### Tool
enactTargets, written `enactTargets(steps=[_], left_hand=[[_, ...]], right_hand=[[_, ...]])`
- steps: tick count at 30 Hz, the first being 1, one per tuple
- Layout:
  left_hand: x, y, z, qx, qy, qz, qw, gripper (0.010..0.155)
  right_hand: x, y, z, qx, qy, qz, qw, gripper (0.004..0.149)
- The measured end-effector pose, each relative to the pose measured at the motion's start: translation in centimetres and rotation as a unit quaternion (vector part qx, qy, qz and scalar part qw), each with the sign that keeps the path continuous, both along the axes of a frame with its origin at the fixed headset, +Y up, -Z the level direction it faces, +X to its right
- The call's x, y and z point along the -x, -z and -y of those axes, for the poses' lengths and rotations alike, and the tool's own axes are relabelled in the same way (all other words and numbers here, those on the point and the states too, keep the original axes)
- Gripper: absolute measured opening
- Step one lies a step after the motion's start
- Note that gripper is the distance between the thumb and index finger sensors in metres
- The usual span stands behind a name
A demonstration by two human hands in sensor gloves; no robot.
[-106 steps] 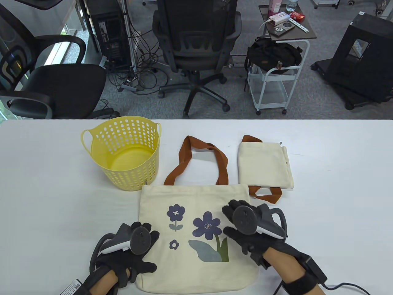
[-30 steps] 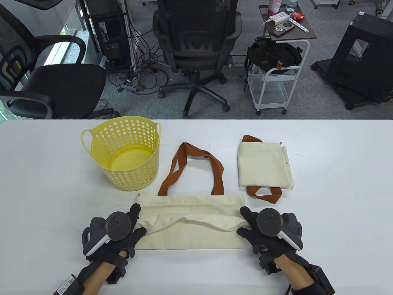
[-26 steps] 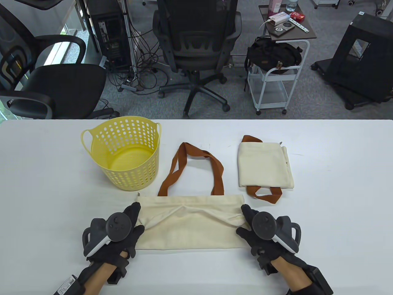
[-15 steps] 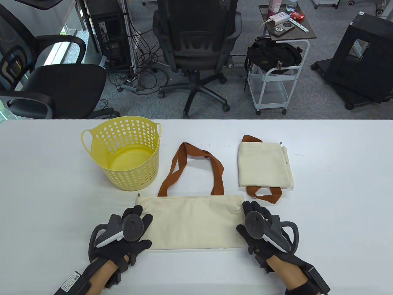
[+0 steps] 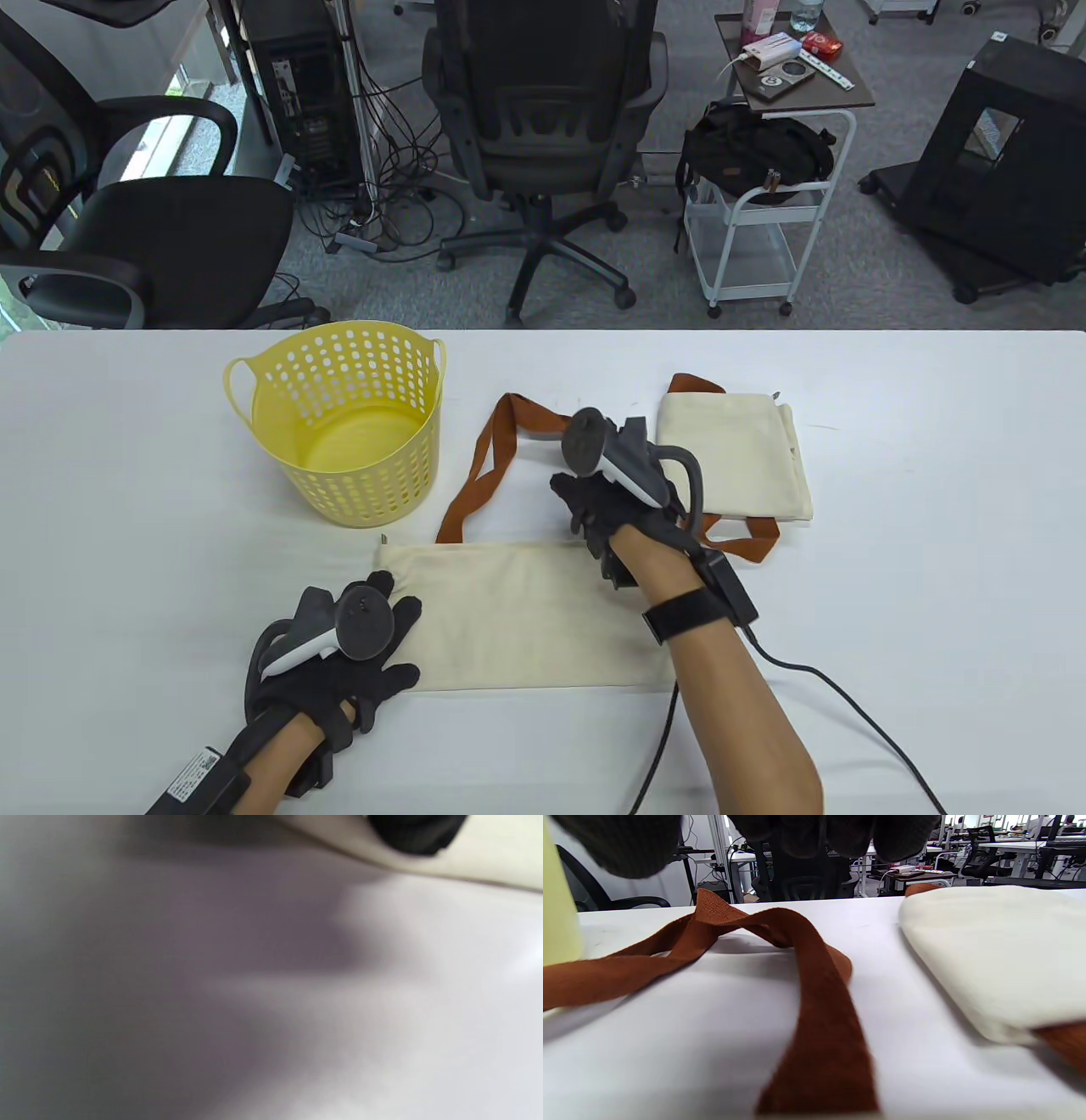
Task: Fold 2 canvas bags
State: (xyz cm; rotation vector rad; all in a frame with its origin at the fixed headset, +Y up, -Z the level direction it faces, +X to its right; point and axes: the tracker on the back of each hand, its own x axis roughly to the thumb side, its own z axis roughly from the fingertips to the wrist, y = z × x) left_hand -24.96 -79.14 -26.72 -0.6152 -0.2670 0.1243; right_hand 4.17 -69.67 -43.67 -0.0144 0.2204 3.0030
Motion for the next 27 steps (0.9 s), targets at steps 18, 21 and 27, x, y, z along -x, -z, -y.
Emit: enactTargets(steps=[18, 21, 27], left_hand=[[0.0, 0.0, -0.1, 0.012, -0.009, -0.003, 1.000, 0.080], [0.0, 0.0, -0.1, 0.012, -0.009, -0.003, 1.000, 0.080], [0.0, 0.0, -0.2, 0.009, -0.004, 0.004, 1.000, 0.080]], right_hand=[[5.2, 11.5, 6.3, 0.087, -0.089, 0.044, 0.991, 0.068], [5.0, 11.1, 6.0, 0.014, -0.114, 0.043, 0.992, 0.047], [4.2, 9.5, 4.1, -0.038, -0.069, 0.017, 0.997, 0.041]])
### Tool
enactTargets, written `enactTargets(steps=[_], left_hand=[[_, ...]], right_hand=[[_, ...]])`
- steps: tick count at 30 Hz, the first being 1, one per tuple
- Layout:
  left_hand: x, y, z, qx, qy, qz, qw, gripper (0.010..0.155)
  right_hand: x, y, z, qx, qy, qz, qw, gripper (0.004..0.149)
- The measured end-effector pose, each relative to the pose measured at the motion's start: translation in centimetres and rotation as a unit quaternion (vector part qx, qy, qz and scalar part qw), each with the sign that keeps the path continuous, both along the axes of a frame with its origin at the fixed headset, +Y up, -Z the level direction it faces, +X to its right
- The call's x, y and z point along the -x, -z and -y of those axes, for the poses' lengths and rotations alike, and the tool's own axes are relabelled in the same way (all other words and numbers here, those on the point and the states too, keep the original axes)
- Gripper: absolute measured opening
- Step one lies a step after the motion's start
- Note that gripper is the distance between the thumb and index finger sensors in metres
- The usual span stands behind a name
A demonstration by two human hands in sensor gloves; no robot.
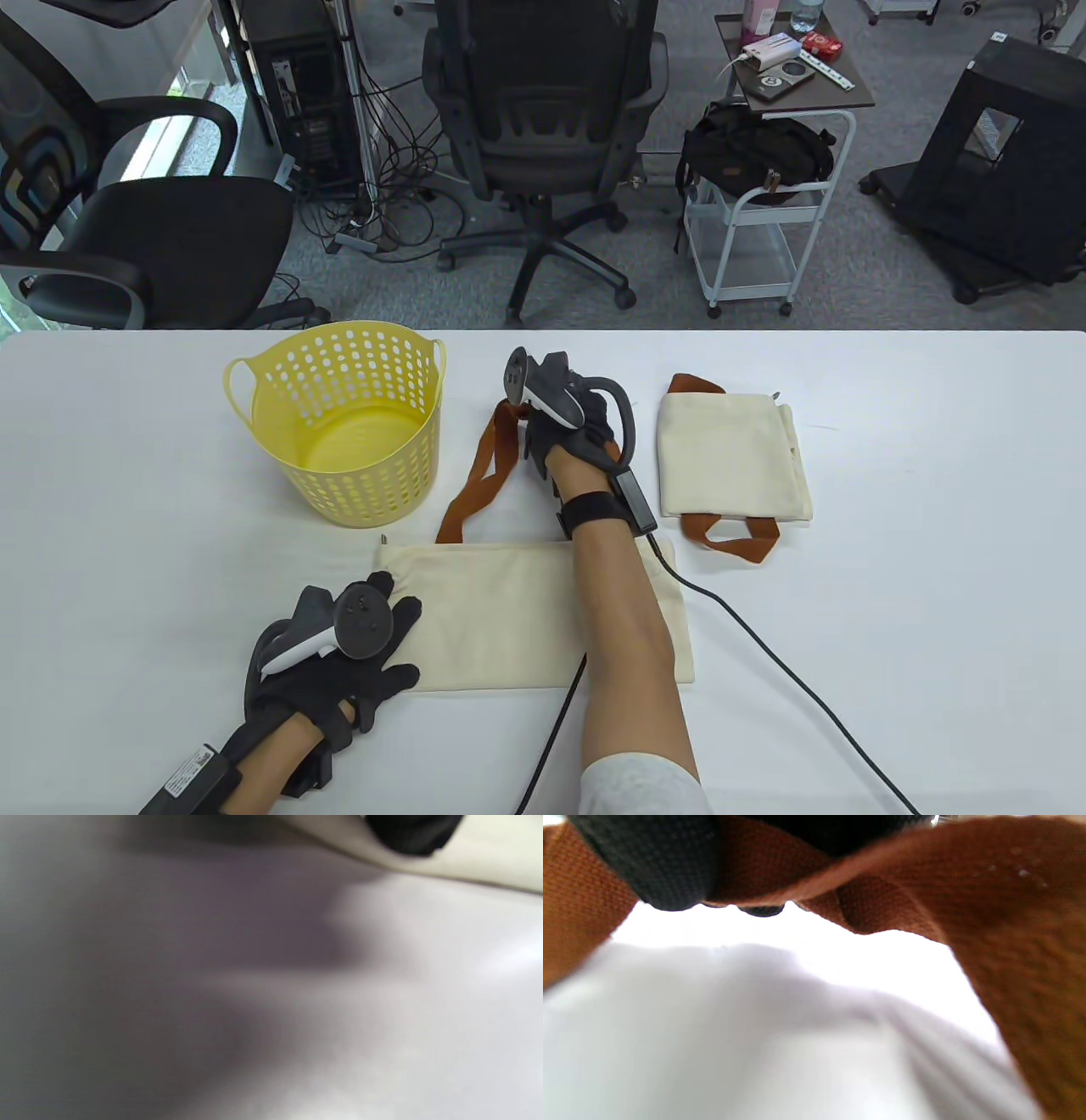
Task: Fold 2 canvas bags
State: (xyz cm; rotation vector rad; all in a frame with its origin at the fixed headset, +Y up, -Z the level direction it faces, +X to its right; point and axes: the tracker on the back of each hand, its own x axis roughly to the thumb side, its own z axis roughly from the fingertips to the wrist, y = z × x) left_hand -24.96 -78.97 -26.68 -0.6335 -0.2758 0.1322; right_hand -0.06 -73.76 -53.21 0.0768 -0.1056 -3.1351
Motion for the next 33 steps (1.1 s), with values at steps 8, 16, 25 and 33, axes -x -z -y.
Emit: enactTargets(steps=[8, 16, 25, 33], left_hand=[[0.0, -0.1, -0.1, -0.005, 0.007, 0.007, 1.000, 0.080], [0.0, -0.1, -0.1, -0.014, 0.013, 0.010, 1.000, 0.080], [0.1, -0.2, -0.2, -0.021, 0.012, 0.005, 1.000, 0.080], [0.1, -0.2, -0.1, -0.020, 0.011, 0.003, 1.000, 0.080]], right_hand=[[-1.7, -5.8, -5.3, 0.002, 0.105, -0.085, 0.991, 0.041], [-2.5, -15.3, -10.0, -0.014, 0.219, -0.220, 0.951, 0.041], [-2.0, -26.8, -6.7, 0.037, 0.173, -0.356, 0.918, 0.040], [-1.8, -31.8, -0.4, -0.004, 0.006, -0.446, 0.895, 0.040]])
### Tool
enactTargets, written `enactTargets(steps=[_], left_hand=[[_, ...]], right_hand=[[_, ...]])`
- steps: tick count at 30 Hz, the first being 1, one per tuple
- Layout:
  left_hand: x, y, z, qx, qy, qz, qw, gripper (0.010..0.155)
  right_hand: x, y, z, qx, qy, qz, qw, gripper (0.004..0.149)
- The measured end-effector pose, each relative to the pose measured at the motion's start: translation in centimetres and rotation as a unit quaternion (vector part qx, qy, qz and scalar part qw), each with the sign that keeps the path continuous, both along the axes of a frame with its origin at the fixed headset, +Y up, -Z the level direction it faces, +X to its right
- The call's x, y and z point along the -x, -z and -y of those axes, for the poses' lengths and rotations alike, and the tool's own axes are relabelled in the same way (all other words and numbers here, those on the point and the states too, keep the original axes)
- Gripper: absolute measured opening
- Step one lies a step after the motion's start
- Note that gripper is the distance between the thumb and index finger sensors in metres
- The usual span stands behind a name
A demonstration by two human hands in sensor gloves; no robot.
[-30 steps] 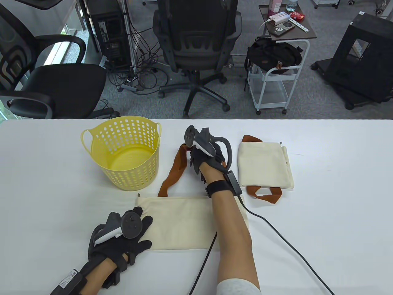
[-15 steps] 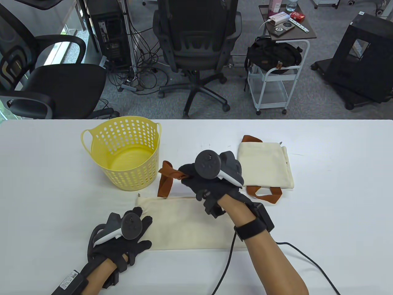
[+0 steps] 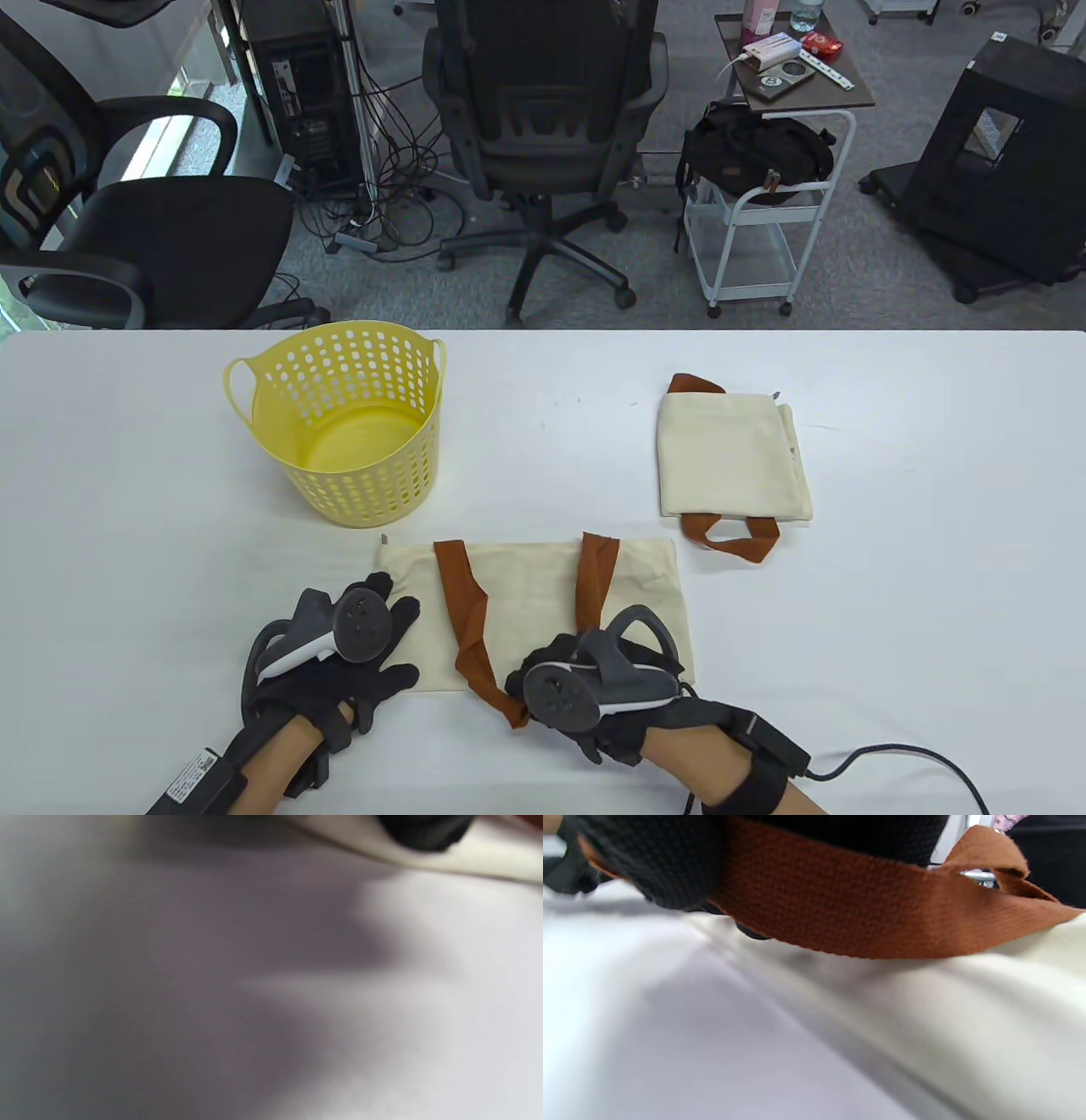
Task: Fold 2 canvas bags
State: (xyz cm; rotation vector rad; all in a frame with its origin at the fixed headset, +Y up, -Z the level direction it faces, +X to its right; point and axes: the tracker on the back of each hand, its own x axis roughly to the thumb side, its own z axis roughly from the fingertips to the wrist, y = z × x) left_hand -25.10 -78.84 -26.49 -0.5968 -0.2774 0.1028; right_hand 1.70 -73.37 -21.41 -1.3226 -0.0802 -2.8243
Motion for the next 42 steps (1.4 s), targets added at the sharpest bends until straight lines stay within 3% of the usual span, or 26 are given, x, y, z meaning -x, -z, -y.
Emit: enactTargets(steps=[2, 6, 10, 13, 16, 19, 21, 26, 29, 32, 35, 38, 40, 42], left_hand=[[0.0, 0.0, 0.0, 0.000, 0.000, 0.000, 1.000, 0.080], [0.0, 0.0, 0.1, 0.001, 0.000, 0.001, 1.000, 0.080], [0.1, 0.0, 0.2, 0.005, -0.006, 0.000, 1.000, 0.080], [0.1, 0.0, 0.3, 0.005, -0.006, 0.000, 1.000, 0.080], [0.1, 0.0, 0.3, 0.006, -0.007, -0.001, 1.000, 0.080], [0.1, 0.0, 0.3, 0.006, -0.006, 0.000, 1.000, 0.080], [0.2, 0.0, 0.3, 0.005, -0.003, 0.000, 1.000, 0.079], [0.2, 0.0, 0.3, 0.003, -0.001, 0.000, 1.000, 0.079], [0.2, 0.1, 0.3, 0.003, -0.005, 0.000, 1.000, 0.079], [0.6, 0.2, -0.4, -0.005, -0.025, -0.003, 1.000, 0.083], [1.5, 0.2, -1.0, -0.035, -0.094, -0.064, 0.993, 0.086], [2.1, 0.2, -0.6, -0.046, -0.054, -0.122, 0.990, 0.090], [2.3, 0.3, 0.0, -0.012, 0.009, -0.149, 0.989, 0.093], [2.4, 0.4, 0.7, 0.035, -0.011, -0.150, 0.988, 0.094]], right_hand=[[0.0, -1.1, 1.2, -0.037, -0.026, -0.017, 0.999, 0.042], [0.1, -2.6, 1.4, -0.077, -0.071, -0.044, 0.994, 0.049], [-0.8, -3.5, 0.8, -0.095, -0.089, -0.046, 0.990, 0.057], [-2.3, -4.0, -0.4, -0.110, -0.053, -0.037, 0.992, 0.058], [-3.7, -3.9, -1.7, -0.130, -0.009, -0.003, 0.991, 0.058], [-5.8, -2.3, -2.4, -0.148, 0.015, 0.087, 0.985, 0.058], [-7.4, -0.2, -2.0, -0.132, -0.001, 0.167, 0.977, 0.061], [-10.8, 4.9, 2.1, 0.010, -0.083, 0.296, 0.951, 0.072], [-11.9, 6.0, 4.7, 0.074, -0.062, 0.302, 0.949, 0.073], [-11.9, 6.0, 5.1, 0.069, -0.065, 0.299, 0.950, 0.073], [-12.2, 6.0, 5.3, 0.072, -0.068, 0.303, 0.948, 0.072], [-12.3, 6.1, 5.4, 0.084, -0.066, 0.304, 0.947, 0.072], [-12.3, 6.1, 5.4, 0.087, -0.067, 0.305, 0.946, 0.072], [-12.2, 6.0, 5.4, 0.087, -0.069, 0.304, 0.946, 0.072]])
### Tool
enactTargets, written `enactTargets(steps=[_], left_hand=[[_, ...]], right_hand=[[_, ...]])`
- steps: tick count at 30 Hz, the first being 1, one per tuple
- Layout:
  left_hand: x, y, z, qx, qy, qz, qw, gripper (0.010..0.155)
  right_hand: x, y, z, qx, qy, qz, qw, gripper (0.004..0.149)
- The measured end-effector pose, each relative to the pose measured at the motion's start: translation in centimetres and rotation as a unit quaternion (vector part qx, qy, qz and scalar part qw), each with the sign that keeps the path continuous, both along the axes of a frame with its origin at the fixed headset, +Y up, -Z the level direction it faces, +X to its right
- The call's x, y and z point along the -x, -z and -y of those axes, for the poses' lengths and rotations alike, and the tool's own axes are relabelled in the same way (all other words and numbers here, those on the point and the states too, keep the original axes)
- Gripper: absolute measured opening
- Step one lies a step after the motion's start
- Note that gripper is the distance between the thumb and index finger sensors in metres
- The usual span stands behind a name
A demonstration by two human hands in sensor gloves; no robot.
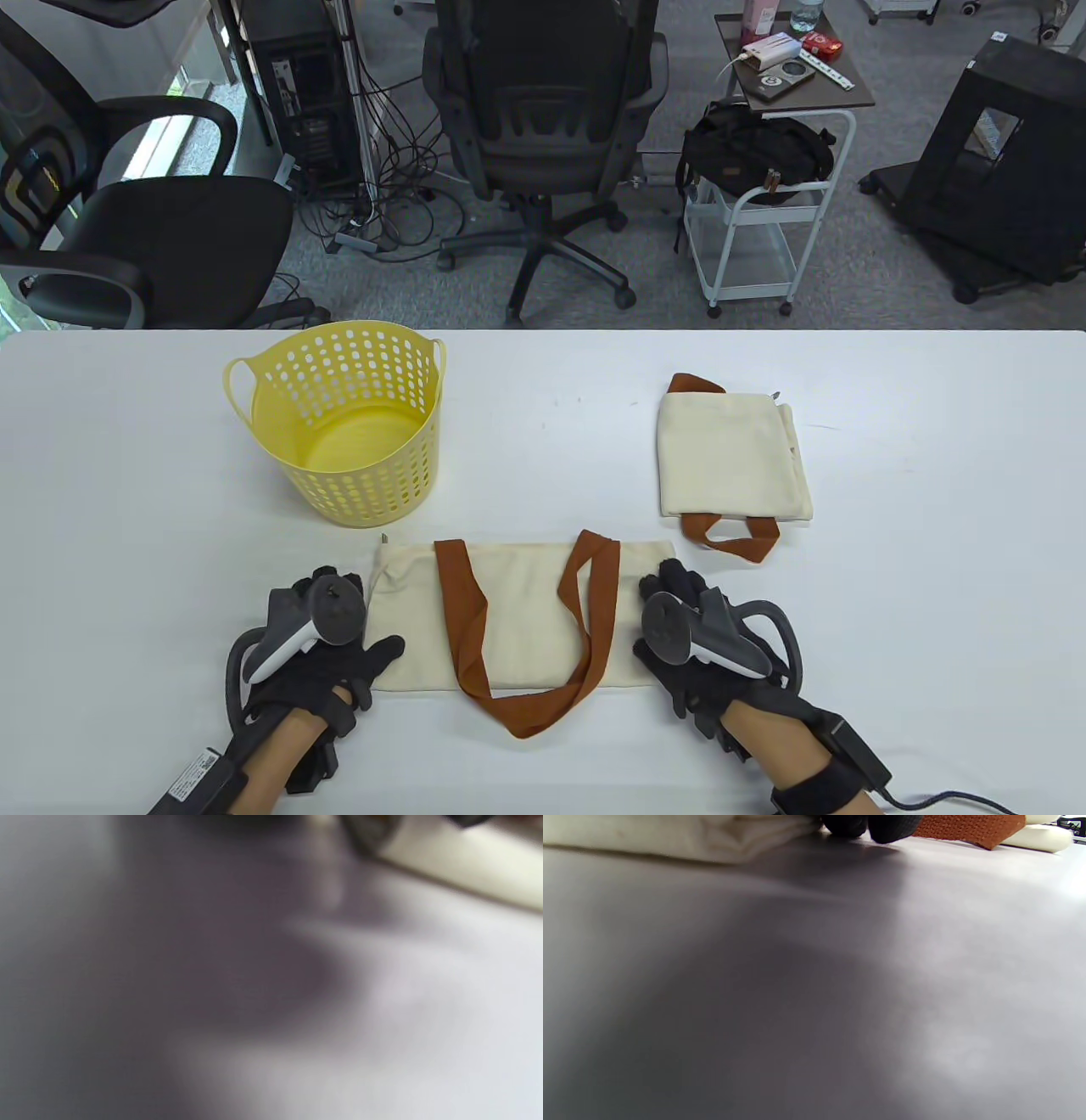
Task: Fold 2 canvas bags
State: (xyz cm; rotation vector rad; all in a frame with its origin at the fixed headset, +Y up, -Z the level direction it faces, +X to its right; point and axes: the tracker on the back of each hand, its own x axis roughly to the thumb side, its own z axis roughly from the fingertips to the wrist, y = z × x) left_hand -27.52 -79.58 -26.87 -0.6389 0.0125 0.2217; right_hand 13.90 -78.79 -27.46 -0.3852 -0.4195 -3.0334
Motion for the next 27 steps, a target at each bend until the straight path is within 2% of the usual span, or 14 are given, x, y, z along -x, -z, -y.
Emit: enactTargets(steps=[2, 4, 8, 10, 13, 16, 21, 27], left_hand=[[0.0, 0.0, -0.5, -0.030, -0.024, -0.011, 0.999, 0.094], [-0.1, 0.0, -0.7, -0.027, -0.076, -0.009, 0.997, 0.090], [0.1, -0.3, -1.6, -0.053, -0.116, -0.038, 0.991, 0.083], [0.4, -0.6, -2.7, -0.105, -0.109, -0.052, 0.987, 0.077], [0.5, -0.8, -3.5, -0.124, -0.148, -0.068, 0.979, 0.071], [0.7, -1.1, -4.0, -0.130, -0.213, -0.085, 0.965, 0.069], [0.8, -1.3, -5.9, -0.122, -0.347, -0.101, 0.925, 0.063], [-1.7, -0.8, -8.5, -0.133, -0.403, -0.094, 0.901, 0.060]], right_hand=[[0.0, -0.1, 0.1, 0.001, -0.001, 0.002, 1.000, 0.071], [0.2, -0.3, 0.2, 0.003, 0.003, 0.010, 1.000, 0.071], [0.3, -0.3, 0.2, 0.003, 0.005, 0.016, 1.000, 0.071], [0.3, -0.3, 0.2, 0.003, 0.010, 0.018, 1.000, 0.071], [0.4, -0.3, 0.2, 0.006, 0.013, 0.021, 1.000, 0.073], [0.6, -0.2, 0.0, 0.008, 0.025, 0.025, 0.999, 0.074], [0.8, -0.1, -0.3, 0.016, 0.061, 0.023, 0.998, 0.074], [1.4, -0.4, -0.5, 0.023, 0.083, 0.014, 0.996, 0.074]])
